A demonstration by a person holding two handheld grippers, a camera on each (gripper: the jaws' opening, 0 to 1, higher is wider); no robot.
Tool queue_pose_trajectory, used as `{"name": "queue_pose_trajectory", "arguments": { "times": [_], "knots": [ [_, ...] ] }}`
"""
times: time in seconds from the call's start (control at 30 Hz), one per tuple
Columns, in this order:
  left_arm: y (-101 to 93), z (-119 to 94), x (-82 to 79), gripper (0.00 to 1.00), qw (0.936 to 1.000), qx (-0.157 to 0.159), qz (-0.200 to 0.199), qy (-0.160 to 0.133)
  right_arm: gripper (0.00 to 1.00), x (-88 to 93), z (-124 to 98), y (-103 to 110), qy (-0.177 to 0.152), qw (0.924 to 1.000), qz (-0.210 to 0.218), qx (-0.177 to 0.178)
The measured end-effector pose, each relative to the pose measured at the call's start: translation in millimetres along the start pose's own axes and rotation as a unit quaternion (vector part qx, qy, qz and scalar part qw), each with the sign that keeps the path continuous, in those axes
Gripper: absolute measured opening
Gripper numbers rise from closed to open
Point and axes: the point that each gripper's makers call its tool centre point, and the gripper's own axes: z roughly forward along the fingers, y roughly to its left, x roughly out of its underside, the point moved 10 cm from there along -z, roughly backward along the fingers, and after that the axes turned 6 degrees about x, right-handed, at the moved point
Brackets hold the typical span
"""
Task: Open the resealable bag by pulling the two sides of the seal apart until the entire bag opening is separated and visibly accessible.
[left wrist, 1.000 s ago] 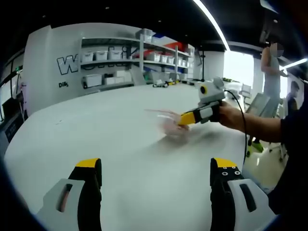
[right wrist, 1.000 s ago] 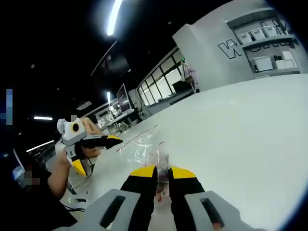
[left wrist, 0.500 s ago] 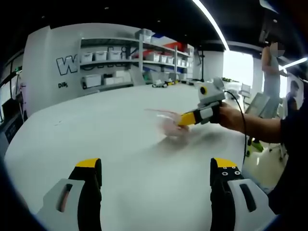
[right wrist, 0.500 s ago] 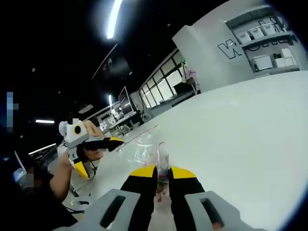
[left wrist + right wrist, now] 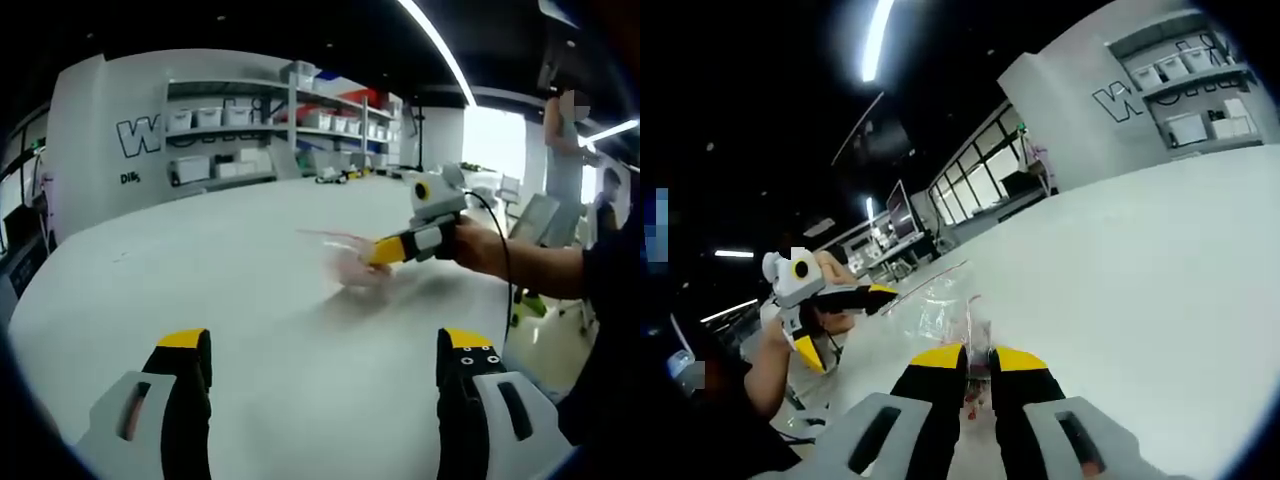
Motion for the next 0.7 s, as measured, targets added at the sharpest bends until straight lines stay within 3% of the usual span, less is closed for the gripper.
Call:
{"name": "queue_pose_trajectory", "arguments": {
  "times": [0.7],
  "knots": [
    [-1.1, 21.6, 1.4, 0.92, 0.9998, 0.019, -0.006, -0.001, 0.06, 1.9, -2.5, -3.0, -0.004, 1.0, 0.007, 0.0]
  ]
}}
